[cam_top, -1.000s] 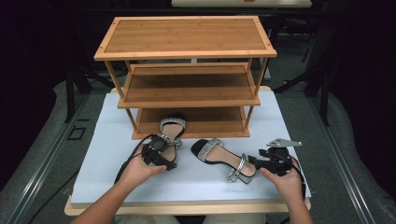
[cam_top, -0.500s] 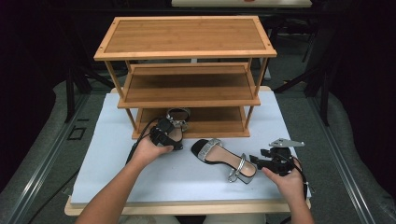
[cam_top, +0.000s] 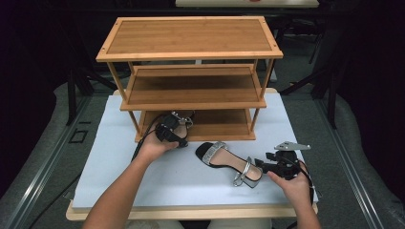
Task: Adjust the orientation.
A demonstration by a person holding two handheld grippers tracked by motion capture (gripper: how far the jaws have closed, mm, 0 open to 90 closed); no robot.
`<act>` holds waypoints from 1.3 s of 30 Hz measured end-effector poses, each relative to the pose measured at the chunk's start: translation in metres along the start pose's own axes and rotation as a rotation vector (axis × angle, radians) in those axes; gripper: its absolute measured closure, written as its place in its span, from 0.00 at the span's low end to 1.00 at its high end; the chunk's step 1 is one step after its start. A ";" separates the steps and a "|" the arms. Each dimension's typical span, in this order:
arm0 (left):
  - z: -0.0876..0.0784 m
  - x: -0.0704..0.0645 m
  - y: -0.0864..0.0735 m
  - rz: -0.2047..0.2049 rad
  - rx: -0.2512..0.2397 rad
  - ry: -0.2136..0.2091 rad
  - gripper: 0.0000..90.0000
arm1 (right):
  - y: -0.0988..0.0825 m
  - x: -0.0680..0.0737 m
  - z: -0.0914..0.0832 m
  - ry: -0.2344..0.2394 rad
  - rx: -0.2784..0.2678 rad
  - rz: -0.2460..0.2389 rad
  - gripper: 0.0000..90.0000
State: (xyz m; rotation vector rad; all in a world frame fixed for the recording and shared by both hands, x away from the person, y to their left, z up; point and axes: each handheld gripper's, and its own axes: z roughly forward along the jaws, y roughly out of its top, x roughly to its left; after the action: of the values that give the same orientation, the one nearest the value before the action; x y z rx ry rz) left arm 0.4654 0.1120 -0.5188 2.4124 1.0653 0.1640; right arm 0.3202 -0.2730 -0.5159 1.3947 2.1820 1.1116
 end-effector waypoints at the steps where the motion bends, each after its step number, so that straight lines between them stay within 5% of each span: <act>1: 0.001 0.001 0.000 0.006 0.003 0.005 0.34 | 0.000 0.000 0.000 0.000 0.000 0.001 0.47; 6: 0.000 0.001 -0.002 -0.008 0.004 0.010 0.34 | 0.000 0.000 0.000 -0.001 -0.002 0.001 0.46; 9: -0.009 -0.003 -0.009 0.014 -0.022 0.051 0.37 | 0.001 0.000 -0.002 0.001 0.000 0.003 0.46; 13: -0.024 -0.002 -0.029 -0.090 -0.087 -0.030 0.43 | 0.001 0.001 -0.002 0.003 -0.008 -0.002 0.46; 23: -0.064 -0.012 -0.082 -0.087 -0.165 -0.048 0.45 | 0.005 0.011 -0.005 -0.015 -0.007 -0.043 0.46; 27: -0.079 -0.006 -0.095 -0.081 -0.128 -0.026 0.45 | 0.009 0.017 -0.010 -0.006 -0.018 -0.063 0.46; 31: -0.100 0.002 -0.102 -0.139 -0.144 -0.094 0.46 | 0.013 0.024 -0.015 -0.006 -0.040 -0.073 0.46; 33: -0.109 0.004 -0.102 -0.144 -0.149 -0.091 0.48 | 0.016 0.025 -0.018 0.025 -0.035 -0.081 0.46; 39: -0.119 0.004 -0.103 -0.129 -0.120 -0.102 0.48 | 0.026 0.034 -0.021 0.007 -0.008 -0.118 0.46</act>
State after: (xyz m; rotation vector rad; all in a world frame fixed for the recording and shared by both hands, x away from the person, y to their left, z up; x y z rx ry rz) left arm 0.3645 0.2205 -0.4652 2.2140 1.1269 0.0589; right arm 0.3071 -0.2471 -0.4779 1.2426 2.2309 1.0825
